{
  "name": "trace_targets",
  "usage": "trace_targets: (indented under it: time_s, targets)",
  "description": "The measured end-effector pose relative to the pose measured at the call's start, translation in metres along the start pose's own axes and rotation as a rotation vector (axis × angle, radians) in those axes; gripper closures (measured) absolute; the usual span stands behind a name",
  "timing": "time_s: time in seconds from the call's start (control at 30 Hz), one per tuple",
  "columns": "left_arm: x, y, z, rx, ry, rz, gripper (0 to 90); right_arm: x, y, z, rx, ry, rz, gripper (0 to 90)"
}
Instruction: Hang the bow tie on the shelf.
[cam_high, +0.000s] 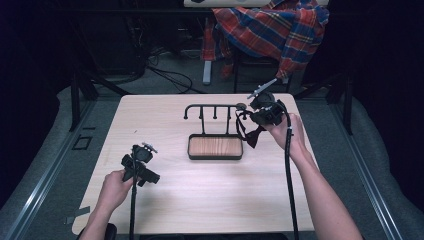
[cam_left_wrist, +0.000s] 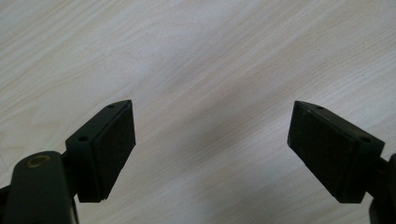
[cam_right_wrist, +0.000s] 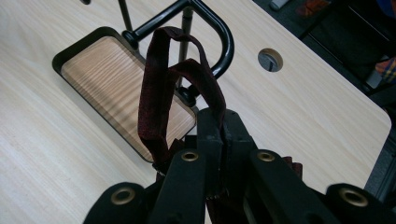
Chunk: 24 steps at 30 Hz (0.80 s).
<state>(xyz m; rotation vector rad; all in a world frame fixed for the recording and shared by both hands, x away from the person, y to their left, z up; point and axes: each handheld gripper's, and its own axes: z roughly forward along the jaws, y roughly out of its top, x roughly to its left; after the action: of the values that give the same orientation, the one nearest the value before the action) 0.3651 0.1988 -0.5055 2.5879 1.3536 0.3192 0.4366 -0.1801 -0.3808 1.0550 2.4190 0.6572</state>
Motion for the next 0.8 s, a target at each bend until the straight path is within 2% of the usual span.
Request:
trace_targets:
  time_s: [0.23, 0.3, 0.6, 0.8]
  targets:
    - [0.000, 0.000, 0.000, 0.000, 0.002, 0.001, 15.2, -0.003, 0.000, 0.007, 0.012, -0.019, 0.017, 88.1]
    - [0.000, 0.000, 0.000, 0.002, 0.002, 0.003, 15.2, -0.004, 0.000, 0.010, 0.001, -0.019, 0.029, 88.1]
    - [-0.001, 0.000, 0.000, 0.001, 0.002, 0.002, 15.2, -0.005, 0.001, 0.021, 0.010, -0.012, 0.050, 87.9]
    - [-0.001, 0.000, 0.000, 0.002, 0.002, 0.003, 15.2, -0.008, 0.000, 0.028, 0.013, 0.002, 0.082, 87.7]
